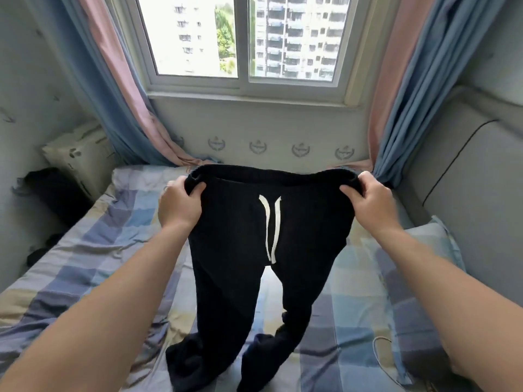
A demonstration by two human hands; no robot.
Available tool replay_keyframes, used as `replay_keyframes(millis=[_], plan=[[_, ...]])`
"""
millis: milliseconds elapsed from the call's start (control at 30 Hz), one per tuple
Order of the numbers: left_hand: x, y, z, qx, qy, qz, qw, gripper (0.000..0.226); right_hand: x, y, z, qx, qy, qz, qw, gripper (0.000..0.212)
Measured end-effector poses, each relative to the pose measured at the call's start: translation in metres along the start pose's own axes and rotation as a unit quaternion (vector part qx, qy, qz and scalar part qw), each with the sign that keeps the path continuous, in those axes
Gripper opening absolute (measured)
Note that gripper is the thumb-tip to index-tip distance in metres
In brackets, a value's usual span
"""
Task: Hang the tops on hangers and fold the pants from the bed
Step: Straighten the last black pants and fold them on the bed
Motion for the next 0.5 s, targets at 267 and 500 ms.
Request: replay_keyframes(millis=[267, 500], plan=[[0.091, -0.094, 0.099, -0.115, 0.119, 0.124, 0.978, 0.032, 0.085, -0.069, -0.132, 0.117, -0.045, 0.050, 0.991, 0.022], [0.169, -0.160, 0.163, -0.098, 0.159, 0.167, 0.968, 0.024, 0.158, -0.104, -0.231, 0.140, -0.096, 0.112, 0.979, 0.028]])
Point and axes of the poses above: each hand's wrist, its own y-axis away from the middle knuckle, its own x-axis out of the back of the hand, z = x × y, the point moved 7 cm from there along -y, towards the middle knuckle, and after that the axes turned 13 degrees about -x, right-handed, at the moved point
